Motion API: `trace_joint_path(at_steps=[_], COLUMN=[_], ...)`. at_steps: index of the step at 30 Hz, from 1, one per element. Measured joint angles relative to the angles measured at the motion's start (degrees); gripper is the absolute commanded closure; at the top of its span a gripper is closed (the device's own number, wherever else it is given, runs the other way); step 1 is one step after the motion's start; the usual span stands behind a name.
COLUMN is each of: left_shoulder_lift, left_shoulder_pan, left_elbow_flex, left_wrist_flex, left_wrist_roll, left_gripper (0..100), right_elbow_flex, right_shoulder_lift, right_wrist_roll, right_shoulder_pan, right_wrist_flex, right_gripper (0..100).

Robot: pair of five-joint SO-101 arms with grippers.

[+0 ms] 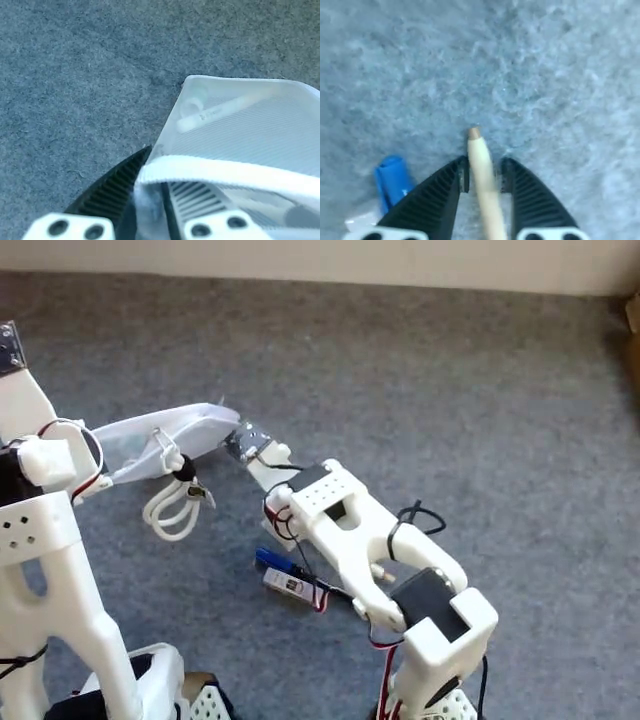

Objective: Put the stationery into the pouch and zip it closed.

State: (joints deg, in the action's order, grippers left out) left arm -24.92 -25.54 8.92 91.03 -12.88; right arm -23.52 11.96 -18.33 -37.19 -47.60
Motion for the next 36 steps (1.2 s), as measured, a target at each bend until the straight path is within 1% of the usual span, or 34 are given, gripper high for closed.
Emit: trace_joint_path(at_steps=[5,15,29,36], left_shoulder_lift=[0.0,0.0,0.0,0.0], left_shoulder_pan=[0.0,0.0,0.0,0.0], left_elbow_flex=[0.0,0.0,0.0,0.0], left_wrist_flex=[0.0,0.0,0.0,0.0], left_wrist_roll=[0.0,0.0,0.0,0.0], left_gripper=[99,99,99,99], right_elbow_flex=[0.4,0.6,-0.3,-4.9], right_shoulder_lift=[0.6,1.0,-9.8,-18.7], right_wrist_roll=[-4.3,-5.0,-5.0,-5.0], right_shoulder_pan=[0.8,3.6,5.1,5.1], right_wrist_flex=[0.4,-0.6,-14.2,-15.2], right_gripper=[99.4,99.4,99.4,99.4])
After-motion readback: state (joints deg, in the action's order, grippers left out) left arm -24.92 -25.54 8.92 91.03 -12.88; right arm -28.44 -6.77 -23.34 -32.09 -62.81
